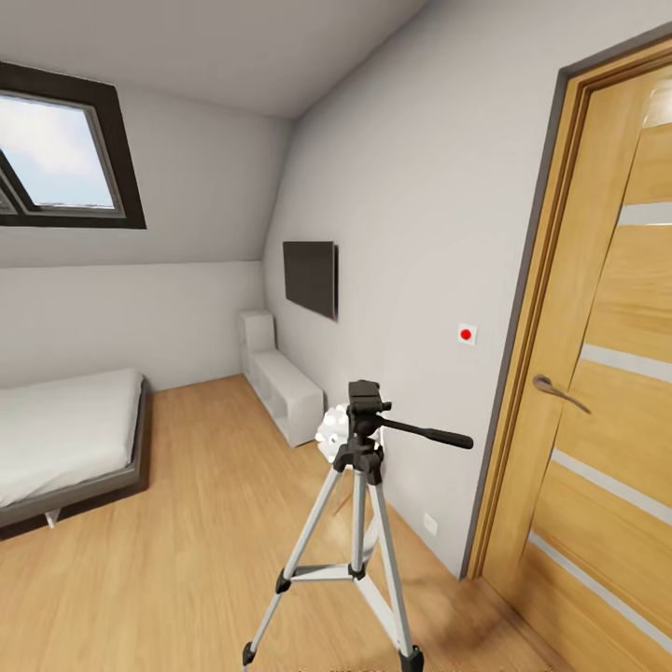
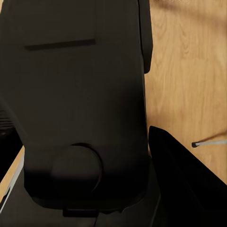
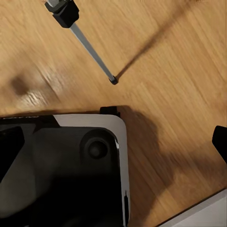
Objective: Attach the digital camera to the camera tripod in the bedroom.
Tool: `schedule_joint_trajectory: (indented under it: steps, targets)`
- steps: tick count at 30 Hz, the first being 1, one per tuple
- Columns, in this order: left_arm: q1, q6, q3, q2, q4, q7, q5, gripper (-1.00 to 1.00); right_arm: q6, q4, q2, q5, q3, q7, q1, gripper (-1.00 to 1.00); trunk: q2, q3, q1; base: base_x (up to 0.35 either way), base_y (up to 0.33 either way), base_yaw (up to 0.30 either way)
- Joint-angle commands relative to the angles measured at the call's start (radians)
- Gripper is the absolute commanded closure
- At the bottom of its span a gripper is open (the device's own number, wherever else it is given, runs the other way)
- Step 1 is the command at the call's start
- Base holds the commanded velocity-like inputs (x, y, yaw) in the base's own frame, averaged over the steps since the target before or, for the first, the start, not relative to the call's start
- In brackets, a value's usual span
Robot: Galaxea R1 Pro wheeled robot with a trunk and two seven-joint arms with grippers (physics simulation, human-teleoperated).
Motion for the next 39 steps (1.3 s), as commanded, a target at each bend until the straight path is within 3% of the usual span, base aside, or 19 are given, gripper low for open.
schedule_joint_trajectory:
  steps: [1,28,36,37,39]
  targets:
    - [0.000,-0.003,-0.009,0.000,0.001,-0.004,0.008,1.00,-0.006,0.003,-0.001,0.009,-0.009,0.002,-0.001,-1.00,-0.001,-0.002,0.000,0.000,0.000,0.003]
    - [0.000,-0.001,-0.013,-0.001,0.000,-0.006,-0.002,1.00,-0.010,0.003,-0.002,0.010,-0.009,0.002,-0.001,-1.00,-0.001,-0.043,0.000,0.000,0.000,0.000]
    - [0.000,0.022,-0.019,0.023,0.000,-0.006,-0.008,1.00,-0.008,0.003,-0.002,0.010,-0.009,0.002,-0.001,-1.00,-0.001,-0.056,0.000,0.000,0.000,0.000]
    - [0.000,0.039,-0.020,0.030,-0.001,-0.006,-0.015,1.00,-0.008,0.003,-0.002,0.010,-0.009,0.002,-0.001,-1.00,-0.001,-0.057,0.000,0.000,0.000,-0.004]
    - [0.000,0.111,-0.021,0.047,-0.001,-0.010,-0.061,1.00,-0.007,0.003,-0.002,0.010,-0.009,0.001,-0.001,-1.00,-0.001,-0.061,0.000,0.000,0.000,-0.042]
